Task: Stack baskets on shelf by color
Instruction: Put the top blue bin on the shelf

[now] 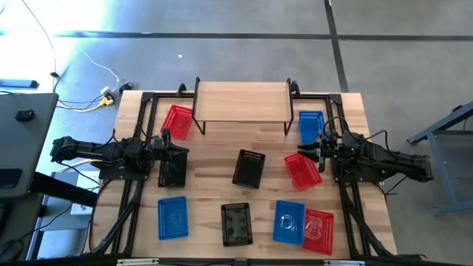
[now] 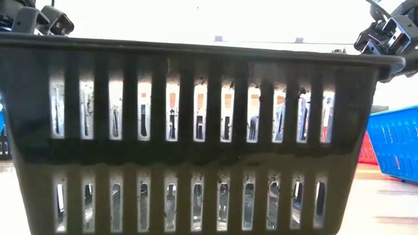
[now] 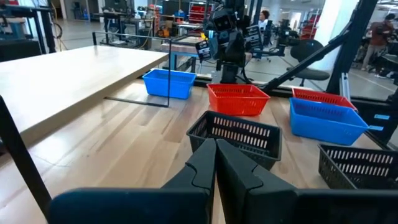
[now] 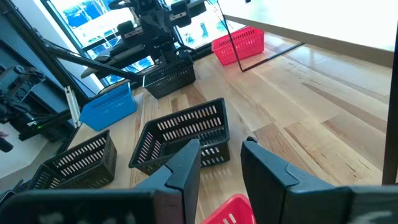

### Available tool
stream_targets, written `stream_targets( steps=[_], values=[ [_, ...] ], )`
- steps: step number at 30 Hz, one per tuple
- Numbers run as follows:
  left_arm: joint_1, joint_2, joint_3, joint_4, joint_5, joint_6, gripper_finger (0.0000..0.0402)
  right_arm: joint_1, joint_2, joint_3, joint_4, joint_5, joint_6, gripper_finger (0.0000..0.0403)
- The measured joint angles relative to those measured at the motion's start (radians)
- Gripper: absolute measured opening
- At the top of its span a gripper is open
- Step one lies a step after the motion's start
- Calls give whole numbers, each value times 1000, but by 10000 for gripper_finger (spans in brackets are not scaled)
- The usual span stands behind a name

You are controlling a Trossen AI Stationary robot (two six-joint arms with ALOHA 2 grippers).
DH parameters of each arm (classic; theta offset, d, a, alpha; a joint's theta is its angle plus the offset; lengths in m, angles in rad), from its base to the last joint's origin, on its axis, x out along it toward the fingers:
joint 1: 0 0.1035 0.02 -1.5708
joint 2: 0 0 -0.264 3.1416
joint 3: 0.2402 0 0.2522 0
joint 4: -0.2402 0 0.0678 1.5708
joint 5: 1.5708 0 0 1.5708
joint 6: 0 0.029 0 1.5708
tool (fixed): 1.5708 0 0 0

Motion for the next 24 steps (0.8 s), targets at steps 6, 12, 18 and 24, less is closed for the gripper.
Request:
stream_targets(
  steps=[6, 12, 18, 24],
  values=[
    [0, 0, 0, 0, 1, -40, 3, 0, 0, 0, 0, 23, 0, 103],
    [0, 0, 0, 0, -9, -193, 3, 0, 0, 0, 0, 26, 0, 103],
    [0, 0, 0, 1, -30, -358, 3, 0, 0, 0, 1, 41, 0, 103],
    [0, 0, 0, 3, -31, -368, 3, 0, 0, 0, 21, 48, 26, 103]
  ],
)
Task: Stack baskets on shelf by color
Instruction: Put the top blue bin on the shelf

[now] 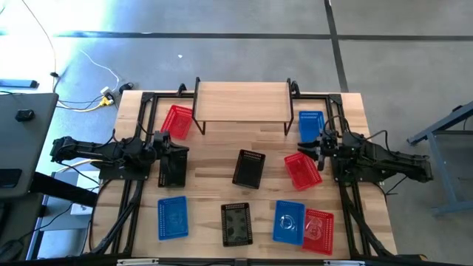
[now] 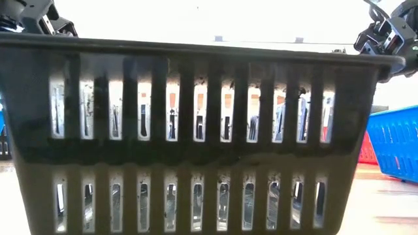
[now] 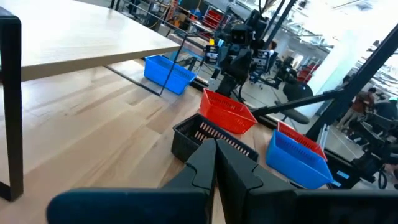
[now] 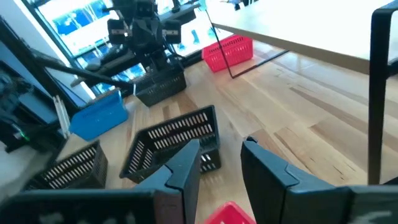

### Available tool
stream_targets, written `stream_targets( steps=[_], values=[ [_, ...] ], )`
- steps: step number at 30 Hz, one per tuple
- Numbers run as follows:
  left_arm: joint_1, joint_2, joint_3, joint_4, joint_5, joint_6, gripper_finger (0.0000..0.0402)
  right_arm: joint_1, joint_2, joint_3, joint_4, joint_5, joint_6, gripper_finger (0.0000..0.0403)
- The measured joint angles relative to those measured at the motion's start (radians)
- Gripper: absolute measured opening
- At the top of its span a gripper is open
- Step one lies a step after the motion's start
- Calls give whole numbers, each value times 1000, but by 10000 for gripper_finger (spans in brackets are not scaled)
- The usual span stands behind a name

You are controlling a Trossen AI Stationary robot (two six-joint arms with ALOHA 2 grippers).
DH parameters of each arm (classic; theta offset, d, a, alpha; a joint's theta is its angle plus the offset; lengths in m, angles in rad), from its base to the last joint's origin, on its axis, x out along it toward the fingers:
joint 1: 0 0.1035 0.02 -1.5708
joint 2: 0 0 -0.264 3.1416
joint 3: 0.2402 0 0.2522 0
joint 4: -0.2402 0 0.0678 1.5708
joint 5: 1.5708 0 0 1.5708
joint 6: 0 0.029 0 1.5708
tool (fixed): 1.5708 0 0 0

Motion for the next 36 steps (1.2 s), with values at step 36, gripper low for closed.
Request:
stream_targets(
  steps=[36],
  values=[
    [0, 0, 0, 4, -16, 27, 3, 0, 1, 19, 678, 693, 79, 103]
  ],
)
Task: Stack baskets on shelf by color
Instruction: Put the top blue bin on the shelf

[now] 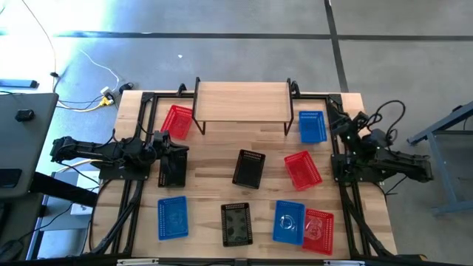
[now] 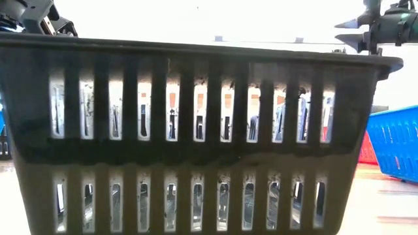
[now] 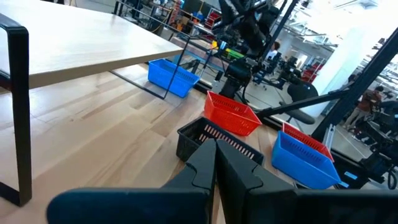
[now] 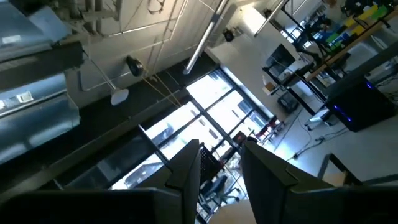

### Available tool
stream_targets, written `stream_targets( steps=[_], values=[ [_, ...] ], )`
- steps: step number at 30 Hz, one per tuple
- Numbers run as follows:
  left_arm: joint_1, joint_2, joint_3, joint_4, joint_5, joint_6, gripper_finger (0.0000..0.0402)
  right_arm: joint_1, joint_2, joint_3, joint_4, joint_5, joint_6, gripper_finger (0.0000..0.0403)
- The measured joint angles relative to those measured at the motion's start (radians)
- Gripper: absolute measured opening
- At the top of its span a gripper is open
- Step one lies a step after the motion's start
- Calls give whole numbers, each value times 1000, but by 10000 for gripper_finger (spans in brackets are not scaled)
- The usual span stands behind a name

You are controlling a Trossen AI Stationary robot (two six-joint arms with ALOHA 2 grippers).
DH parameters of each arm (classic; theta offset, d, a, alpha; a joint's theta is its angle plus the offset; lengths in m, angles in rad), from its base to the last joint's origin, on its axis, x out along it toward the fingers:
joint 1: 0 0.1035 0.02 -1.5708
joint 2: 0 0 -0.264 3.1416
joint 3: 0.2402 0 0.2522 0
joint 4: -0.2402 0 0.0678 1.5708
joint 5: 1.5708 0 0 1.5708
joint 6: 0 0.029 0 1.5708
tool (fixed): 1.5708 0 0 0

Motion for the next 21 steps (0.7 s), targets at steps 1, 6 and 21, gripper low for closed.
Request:
stream_targets(
  steps=[1, 6, 21],
  values=[
    [0, 0, 0, 0, 0, 0, 3, 0, 5, 16, -4, 0, 0, 103],
    [0, 0, 0, 0, 0, 33, 3, 0, 90, 133, -46, 1, -47, 103],
    [0, 0, 0, 0, 0, 41, 3, 0, 433, 688, -852, 29, -16, 103]
  ],
)
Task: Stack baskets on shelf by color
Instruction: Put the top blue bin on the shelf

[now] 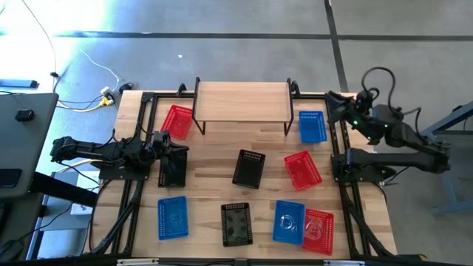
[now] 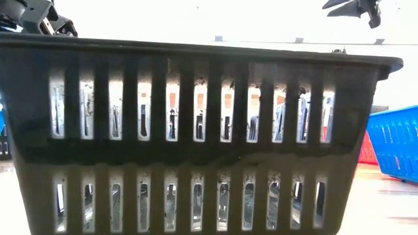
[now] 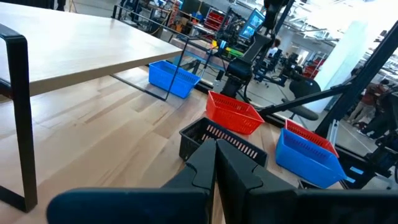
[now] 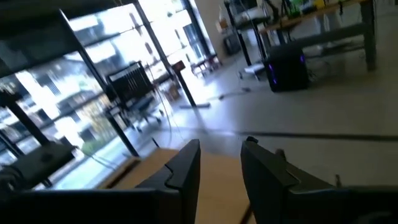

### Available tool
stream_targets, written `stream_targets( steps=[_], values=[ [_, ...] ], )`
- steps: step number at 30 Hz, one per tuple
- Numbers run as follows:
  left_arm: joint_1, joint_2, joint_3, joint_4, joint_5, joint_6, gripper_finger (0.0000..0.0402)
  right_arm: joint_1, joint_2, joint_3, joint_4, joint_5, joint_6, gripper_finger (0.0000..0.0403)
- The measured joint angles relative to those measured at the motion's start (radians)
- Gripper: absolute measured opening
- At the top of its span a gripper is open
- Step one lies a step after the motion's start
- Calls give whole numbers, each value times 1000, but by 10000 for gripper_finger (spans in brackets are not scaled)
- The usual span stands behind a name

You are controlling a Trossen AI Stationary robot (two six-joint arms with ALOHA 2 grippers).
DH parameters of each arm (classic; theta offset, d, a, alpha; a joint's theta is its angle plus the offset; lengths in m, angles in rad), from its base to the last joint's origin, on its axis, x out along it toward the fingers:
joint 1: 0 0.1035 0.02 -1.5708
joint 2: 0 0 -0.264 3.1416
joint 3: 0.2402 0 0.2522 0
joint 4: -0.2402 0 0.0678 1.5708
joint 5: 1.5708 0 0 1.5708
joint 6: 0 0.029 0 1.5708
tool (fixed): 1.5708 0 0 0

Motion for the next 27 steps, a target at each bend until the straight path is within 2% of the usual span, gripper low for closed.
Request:
stream_targets(
  steps=[6, 11, 21, 27],
  values=[
    [0, 0, 0, 0, 0, -16, 3, 0, 93, 152, -367, -1, 112, 103],
    [0, 0, 0, 0, 0, -17, 3, 0, 143, 203, -611, -46, 195, 103],
    [0, 0, 0, -1, 0, -16, 3, 0, 194, 164, -835, -251, 201, 103],
    [0, 0, 0, -1, 0, -20, 3, 0, 256, 164, -877, -336, 112, 104]
  ],
)
